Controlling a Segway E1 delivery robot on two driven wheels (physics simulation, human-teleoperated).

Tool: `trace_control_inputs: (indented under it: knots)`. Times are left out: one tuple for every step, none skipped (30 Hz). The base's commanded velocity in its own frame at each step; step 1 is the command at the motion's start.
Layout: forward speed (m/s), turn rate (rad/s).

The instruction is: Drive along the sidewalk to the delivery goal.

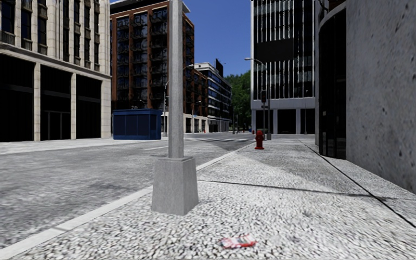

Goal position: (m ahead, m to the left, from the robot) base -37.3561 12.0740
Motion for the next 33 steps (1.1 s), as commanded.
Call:
trace_control_inputs:
  knots:
    - [0.0,0.47]
    - [0.0,0.47]
    - [0.0,0.47]
    - [0.0,0.47]
    - [0.0,0.47]
    - [0.0,0.47]
    - [0.0,0.47]
    - [0.0,0.47]
    - [0.0,0.47]
    - [0.0,0.47]
    - [0.0,0.51]
    - [0.0,0.54]
    - [0.0,0.56]
    - [0.0,0.58]
    - [0.0,0.58]
    - [0.0,0.58]
    - [0.0,0.59]
    - [0.0,0.59]
    - [0.0,0.59]
    - [0.0,0.59]
    - [0.0,0.61]
    - [0.0,0.61]
    - [0.0,0.67]
    - [0.0,0.69]
    - [0.0,0.7]
    - [0.0,0.7]
    - [0.0,0.7]
    - [0.0,0.7]
    - [0.0,0.7]
    - [0.0,0.7]
    - [0.0,0.7]
    - [0.0,0.7]
    - [0.0,0.72]
